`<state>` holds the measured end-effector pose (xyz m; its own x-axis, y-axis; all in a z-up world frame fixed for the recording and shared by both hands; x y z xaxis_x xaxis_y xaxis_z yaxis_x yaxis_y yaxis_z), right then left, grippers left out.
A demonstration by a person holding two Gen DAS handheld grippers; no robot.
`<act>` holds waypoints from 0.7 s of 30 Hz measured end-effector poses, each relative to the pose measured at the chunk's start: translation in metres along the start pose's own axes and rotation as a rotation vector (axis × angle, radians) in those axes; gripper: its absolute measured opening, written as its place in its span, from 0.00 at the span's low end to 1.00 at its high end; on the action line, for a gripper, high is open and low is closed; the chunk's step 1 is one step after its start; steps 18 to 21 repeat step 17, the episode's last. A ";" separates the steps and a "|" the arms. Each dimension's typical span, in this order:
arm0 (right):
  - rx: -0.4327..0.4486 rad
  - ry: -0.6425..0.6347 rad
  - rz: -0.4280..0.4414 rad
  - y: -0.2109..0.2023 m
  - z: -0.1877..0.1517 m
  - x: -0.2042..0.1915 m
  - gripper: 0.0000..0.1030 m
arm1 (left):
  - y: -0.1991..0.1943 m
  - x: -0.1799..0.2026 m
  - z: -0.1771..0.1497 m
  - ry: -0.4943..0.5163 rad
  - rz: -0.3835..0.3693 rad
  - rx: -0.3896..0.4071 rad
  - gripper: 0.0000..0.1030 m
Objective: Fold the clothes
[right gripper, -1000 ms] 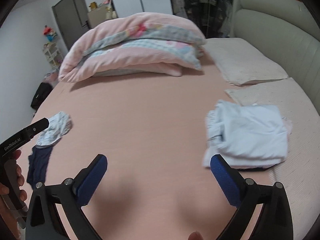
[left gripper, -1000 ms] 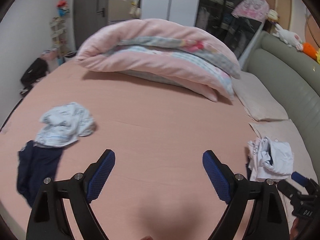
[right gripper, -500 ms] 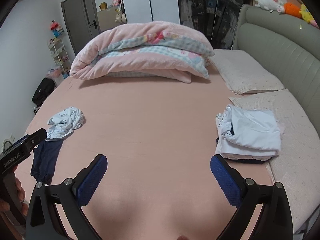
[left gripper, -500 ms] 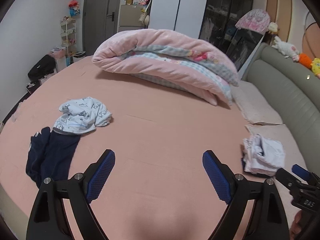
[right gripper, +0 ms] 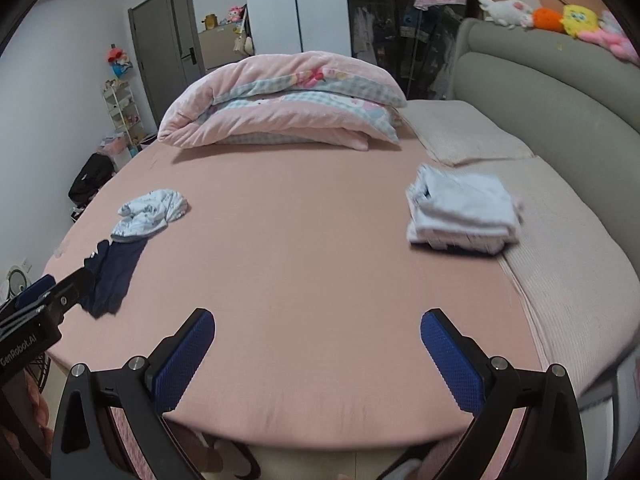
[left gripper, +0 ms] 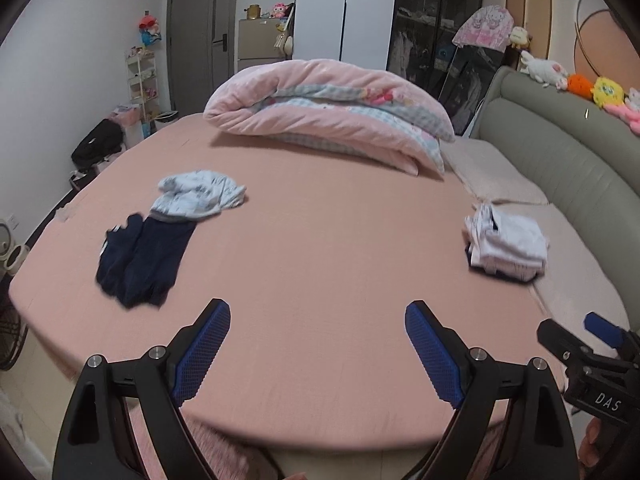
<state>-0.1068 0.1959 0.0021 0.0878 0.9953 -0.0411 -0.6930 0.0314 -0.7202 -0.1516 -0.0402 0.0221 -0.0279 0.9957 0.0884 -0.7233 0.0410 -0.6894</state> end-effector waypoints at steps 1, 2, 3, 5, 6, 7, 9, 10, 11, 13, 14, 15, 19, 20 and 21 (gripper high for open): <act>0.002 0.001 -0.009 -0.006 -0.009 0.000 1.00 | -0.004 -0.002 -0.010 -0.005 0.007 -0.006 0.87; 0.006 0.001 -0.018 -0.012 -0.019 -0.001 1.00 | -0.005 -0.002 -0.020 -0.015 0.001 -0.019 0.87; 0.006 -0.001 -0.023 -0.016 -0.027 -0.002 1.00 | -0.007 -0.003 -0.030 -0.025 -0.005 -0.032 0.87; 0.001 -0.006 -0.034 -0.024 -0.042 -0.004 1.00 | -0.010 -0.003 -0.040 -0.032 -0.010 -0.040 0.87; -0.002 -0.008 -0.037 -0.026 -0.047 -0.004 1.00 | -0.011 -0.003 -0.042 -0.032 -0.010 -0.039 0.87; -0.002 -0.008 -0.035 -0.028 -0.051 -0.004 1.00 | -0.012 -0.003 -0.044 -0.032 -0.010 -0.038 0.87; 0.002 0.000 -0.036 -0.030 -0.055 -0.002 1.00 | -0.014 -0.002 -0.049 -0.031 -0.010 -0.035 0.87; 0.004 0.006 -0.034 -0.031 -0.057 -0.001 1.00 | -0.015 -0.002 -0.051 -0.031 -0.010 -0.034 0.87; 0.004 0.012 -0.032 -0.032 -0.058 0.001 1.00 | -0.016 -0.001 -0.054 -0.031 -0.010 -0.033 0.87; 0.006 0.021 -0.029 -0.034 -0.061 0.004 1.00 | -0.018 -0.001 -0.059 -0.030 -0.010 -0.031 0.87; 0.006 0.021 -0.030 -0.035 -0.063 0.004 1.00 | -0.019 0.000 -0.061 -0.030 -0.010 -0.029 0.87; 0.005 0.019 -0.031 -0.036 -0.064 0.005 1.00 | -0.020 0.000 -0.063 -0.030 -0.010 -0.028 0.87; 0.003 0.019 -0.032 -0.039 -0.067 0.005 1.00 | -0.023 0.001 -0.067 -0.028 -0.010 -0.025 0.87; 0.003 0.019 -0.032 -0.039 -0.067 0.005 1.00 | -0.023 0.001 -0.067 -0.028 -0.010 -0.025 0.87; 0.003 0.019 -0.032 -0.039 -0.067 0.005 1.00 | -0.023 0.001 -0.067 -0.028 -0.010 -0.025 0.87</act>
Point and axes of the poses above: each gripper's, at about its wrist camera, not at the fingertips, and y roughly the way its jaws point, x to its right, z to its top, the point moved 8 cm from there along y, roughly the way its jaws point, and after that the axes turned 2 degrees about -y, right-handed, at the moved point
